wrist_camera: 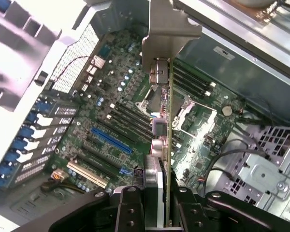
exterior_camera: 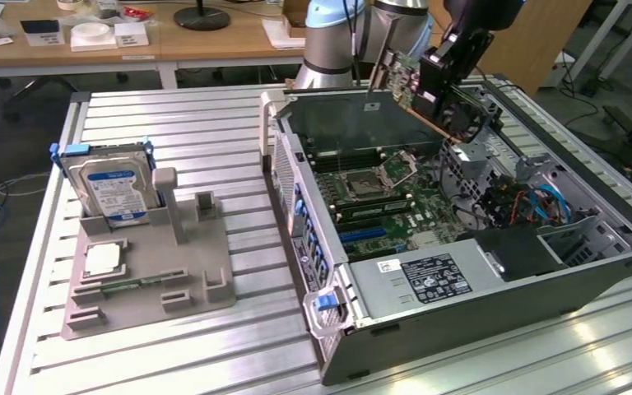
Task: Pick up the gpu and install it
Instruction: 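Insert the gpu into the slot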
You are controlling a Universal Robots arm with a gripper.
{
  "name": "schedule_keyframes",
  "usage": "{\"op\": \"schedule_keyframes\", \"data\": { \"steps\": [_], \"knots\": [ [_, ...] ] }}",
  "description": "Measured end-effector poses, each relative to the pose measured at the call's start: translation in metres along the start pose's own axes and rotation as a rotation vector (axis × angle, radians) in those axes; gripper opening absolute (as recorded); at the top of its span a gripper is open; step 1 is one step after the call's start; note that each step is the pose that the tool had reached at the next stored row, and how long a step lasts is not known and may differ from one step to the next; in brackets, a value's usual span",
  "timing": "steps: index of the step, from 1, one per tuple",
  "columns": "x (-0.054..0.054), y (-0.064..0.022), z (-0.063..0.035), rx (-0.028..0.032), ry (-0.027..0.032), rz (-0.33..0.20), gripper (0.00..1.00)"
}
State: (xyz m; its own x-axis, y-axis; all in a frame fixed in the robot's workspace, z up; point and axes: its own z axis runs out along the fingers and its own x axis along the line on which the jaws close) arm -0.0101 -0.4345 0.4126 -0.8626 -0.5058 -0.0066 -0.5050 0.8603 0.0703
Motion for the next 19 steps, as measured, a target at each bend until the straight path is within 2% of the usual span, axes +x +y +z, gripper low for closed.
{"op": "schedule_keyframes", "data": {
  "steps": [4,5,6,9,16,19],
  "knots": [
    [0.0003,-0.0006,0.0009,0.0161,-0.0255,-0.038,0.28],
    [0.0003,-0.0006,0.0011,0.0199,-0.0312,-0.049,0.28],
    [0.0003,-0.0007,0.0014,0.0221,-0.0343,-0.063,0.28],
    [0.0003,-0.0009,0.0029,0.0241,-0.0368,-0.116,0.28],
    [0.0004,-0.0011,0.0066,0.0245,-0.0355,-0.241,0.28],
    [0.0005,-0.0013,0.0075,0.0249,-0.0354,-0.279,0.28]
  ]
}}
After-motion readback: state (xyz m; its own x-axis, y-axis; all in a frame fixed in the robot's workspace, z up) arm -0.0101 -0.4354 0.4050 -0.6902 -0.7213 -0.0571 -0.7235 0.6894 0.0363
